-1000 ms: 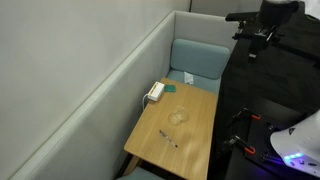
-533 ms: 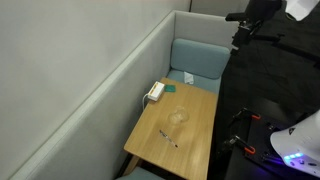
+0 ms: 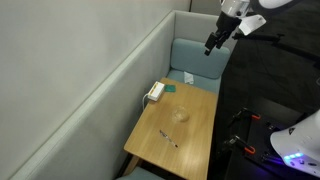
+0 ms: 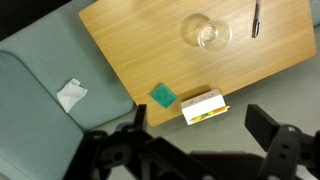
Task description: Wipe the table with the green sponge
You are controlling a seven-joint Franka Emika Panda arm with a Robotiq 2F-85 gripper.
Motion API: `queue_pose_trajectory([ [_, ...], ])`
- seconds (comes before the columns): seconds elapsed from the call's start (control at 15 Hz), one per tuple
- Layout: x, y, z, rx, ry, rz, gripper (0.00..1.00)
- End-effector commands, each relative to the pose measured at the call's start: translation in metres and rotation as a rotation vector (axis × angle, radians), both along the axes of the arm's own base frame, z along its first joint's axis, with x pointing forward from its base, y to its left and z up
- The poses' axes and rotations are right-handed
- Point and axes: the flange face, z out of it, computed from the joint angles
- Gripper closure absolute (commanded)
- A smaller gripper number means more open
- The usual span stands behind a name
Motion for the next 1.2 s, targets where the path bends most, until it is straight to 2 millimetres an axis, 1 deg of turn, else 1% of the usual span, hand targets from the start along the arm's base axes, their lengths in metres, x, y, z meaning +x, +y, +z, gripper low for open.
queue_pose_trajectory([
  [0.0, 0.030, -0.028, -0.030, 0.015, 0.011, -0.040, 0.00],
  [0.07, 0.034, -0.033, -0.036, 0.015, 0.031, -0.056, 0.00],
  [0.13, 0.018, -0.023, -0.030, 0.002, 0.026, -0.039, 0.00],
  [0.27, 0.027, -0.032, -0.042, 0.002, 0.048, -0.055, 0.00],
  [0.47, 0.031, -0.034, -0.041, 0.001, 0.046, -0.057, 0.00],
  [0.6, 0.041, -0.038, -0.060, -0.021, 0.032, -0.093, 0.00],
  [0.73, 0.050, -0.040, -0.078, -0.015, 0.036, -0.094, 0.00],
  [1.13, 0.081, -0.046, -0.150, -0.021, -0.013, -0.083, 0.00],
])
